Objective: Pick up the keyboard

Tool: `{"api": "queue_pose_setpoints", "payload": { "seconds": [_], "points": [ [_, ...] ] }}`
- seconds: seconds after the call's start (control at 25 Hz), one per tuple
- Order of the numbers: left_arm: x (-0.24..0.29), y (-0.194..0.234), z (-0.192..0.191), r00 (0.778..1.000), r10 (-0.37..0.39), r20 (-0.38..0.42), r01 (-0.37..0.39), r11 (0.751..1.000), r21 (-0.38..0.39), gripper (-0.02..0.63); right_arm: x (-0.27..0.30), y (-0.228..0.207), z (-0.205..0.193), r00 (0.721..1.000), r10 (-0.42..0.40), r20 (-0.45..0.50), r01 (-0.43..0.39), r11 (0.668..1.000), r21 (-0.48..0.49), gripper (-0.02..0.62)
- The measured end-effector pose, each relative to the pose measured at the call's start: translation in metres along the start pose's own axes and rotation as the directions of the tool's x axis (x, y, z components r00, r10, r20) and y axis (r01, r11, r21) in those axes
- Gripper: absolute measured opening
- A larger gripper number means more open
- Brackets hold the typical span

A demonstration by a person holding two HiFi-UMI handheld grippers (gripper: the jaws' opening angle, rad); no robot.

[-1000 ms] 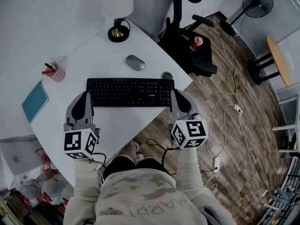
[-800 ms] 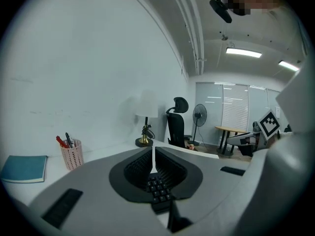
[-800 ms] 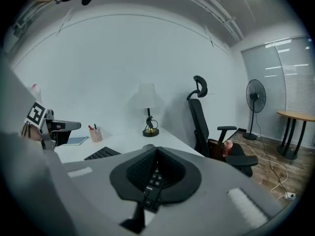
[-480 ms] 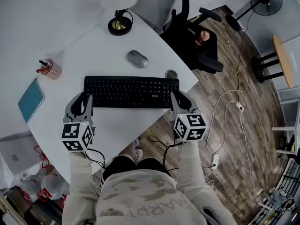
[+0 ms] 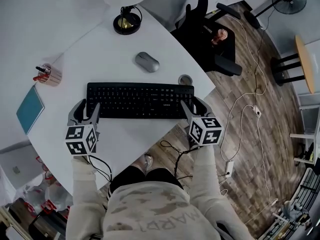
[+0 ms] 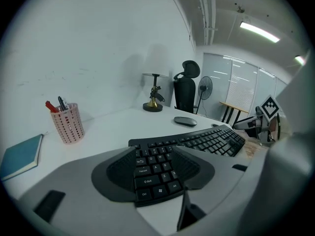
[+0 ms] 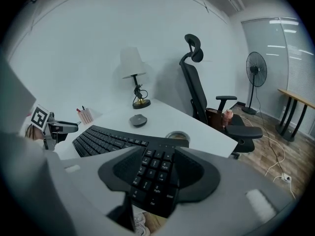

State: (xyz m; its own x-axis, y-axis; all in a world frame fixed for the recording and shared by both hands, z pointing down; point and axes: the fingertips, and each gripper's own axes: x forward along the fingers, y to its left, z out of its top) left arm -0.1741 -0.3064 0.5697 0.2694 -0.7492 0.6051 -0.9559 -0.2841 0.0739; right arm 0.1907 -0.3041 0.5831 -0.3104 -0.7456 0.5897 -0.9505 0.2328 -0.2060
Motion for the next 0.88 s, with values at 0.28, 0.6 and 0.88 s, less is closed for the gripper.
{"api": "queue_pose_setpoints", "payload": {
  "seconds": [0.28, 0.6, 0.88],
  "points": [
    [0.019, 0.008, -0.017, 0.998, 0.004, -0.063, -0.007, 0.999, -0.037, 0.262, 0.013, -0.018, -0.016, 0.999, -0.017, -0.048, 0.02, 0.998, 0.053, 0.278],
    [0.032, 0.013, -0.028, 0.995, 0.001, -0.101, -0.009, 0.997, -0.08, 0.295, 0.022, -0.025, -0.029, 0.997, 0.02, -0.076, -0.01, 0.991, 0.133, 0.326],
    [0.039, 0.018, -0.035, 0.994, -0.027, -0.106, 0.011, 0.988, -0.151, 0.327, 0.024, -0.025, -0.031, 0.994, 0.074, -0.075, -0.06, 0.982, 0.177, 0.327]
  ]
}}
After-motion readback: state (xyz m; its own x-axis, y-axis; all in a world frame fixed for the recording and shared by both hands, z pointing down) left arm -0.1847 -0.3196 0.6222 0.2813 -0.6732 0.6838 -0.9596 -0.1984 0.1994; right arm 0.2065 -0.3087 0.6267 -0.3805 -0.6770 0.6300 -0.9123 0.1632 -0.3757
